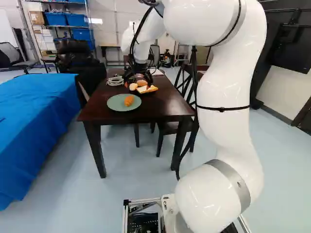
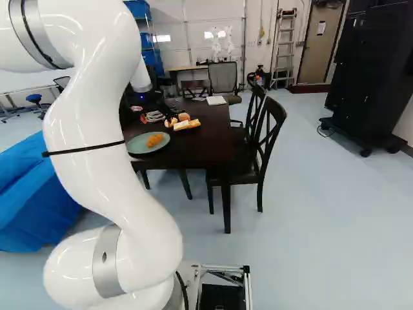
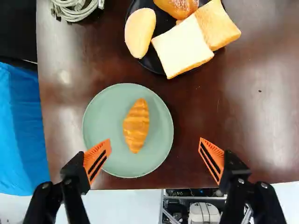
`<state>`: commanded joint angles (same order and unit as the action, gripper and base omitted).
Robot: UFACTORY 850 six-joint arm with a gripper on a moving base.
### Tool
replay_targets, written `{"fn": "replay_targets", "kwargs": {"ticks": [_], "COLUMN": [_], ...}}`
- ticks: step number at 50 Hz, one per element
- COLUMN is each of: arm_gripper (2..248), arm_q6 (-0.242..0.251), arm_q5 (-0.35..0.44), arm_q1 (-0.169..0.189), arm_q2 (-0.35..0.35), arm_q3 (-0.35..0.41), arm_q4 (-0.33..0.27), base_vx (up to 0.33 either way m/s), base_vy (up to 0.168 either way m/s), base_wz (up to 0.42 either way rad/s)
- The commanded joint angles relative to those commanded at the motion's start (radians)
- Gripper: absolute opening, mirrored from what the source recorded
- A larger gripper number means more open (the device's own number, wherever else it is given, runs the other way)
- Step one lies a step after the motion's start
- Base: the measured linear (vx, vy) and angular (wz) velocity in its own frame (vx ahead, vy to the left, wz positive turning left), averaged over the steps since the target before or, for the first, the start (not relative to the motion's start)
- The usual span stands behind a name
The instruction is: Move the croissant to the empty plate
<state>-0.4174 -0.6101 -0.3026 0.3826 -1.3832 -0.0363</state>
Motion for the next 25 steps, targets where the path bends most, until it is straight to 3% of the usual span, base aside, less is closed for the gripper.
{"fn": "replay_targets", "kwargs": {"ticks": [25], "arm_gripper": [247], "arm_q6": [0.072], "arm_q5": [0.255], "arm_q1": [0.052], "arm_q2": [-0.114], "arm_q3": [0.223], "arm_q4": [0.006], "base_vx": [0.000], "base_vy": [0.000], "base_wz": [0.000]}}
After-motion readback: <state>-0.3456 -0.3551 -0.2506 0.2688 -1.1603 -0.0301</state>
